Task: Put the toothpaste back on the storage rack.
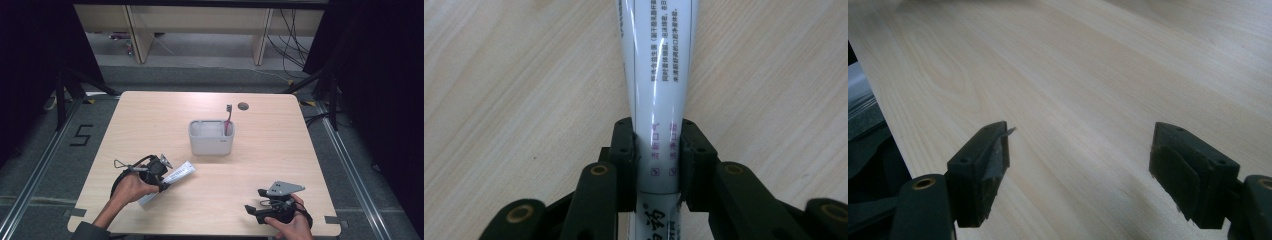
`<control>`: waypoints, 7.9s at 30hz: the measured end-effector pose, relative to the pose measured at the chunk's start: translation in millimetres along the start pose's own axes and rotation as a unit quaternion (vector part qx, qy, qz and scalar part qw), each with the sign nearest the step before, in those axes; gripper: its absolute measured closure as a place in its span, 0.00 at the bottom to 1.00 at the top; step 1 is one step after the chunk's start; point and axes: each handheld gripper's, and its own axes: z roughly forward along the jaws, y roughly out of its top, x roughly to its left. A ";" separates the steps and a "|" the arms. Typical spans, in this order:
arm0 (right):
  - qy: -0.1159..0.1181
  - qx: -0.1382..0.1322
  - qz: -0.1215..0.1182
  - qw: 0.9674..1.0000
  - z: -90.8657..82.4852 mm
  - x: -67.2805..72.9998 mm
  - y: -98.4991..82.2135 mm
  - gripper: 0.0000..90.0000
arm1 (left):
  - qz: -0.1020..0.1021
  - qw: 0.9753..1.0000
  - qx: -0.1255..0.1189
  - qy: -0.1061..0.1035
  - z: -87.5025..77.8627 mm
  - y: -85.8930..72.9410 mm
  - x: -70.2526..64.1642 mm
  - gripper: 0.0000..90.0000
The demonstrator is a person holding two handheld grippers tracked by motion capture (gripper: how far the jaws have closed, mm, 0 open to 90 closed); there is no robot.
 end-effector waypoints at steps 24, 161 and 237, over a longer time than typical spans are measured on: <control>-0.002 0.002 0.014 1.000 -0.8 -0.5 -0.9 0.28 | -0.028 0.993 -0.119 -0.004 -33.8 -3.3 15.9 0.80; 0.012 -0.002 0.005 1.000 -0.3 -4.9 -2.0 0.28 | -0.153 0.884 -0.439 0.040 -2.7 179.2 24.9 0.79; 0.018 0.016 -0.003 1.000 5.0 -1.9 -2.7 0.28 | -0.152 0.902 -0.400 0.062 -18.7 142.8 11.1 0.72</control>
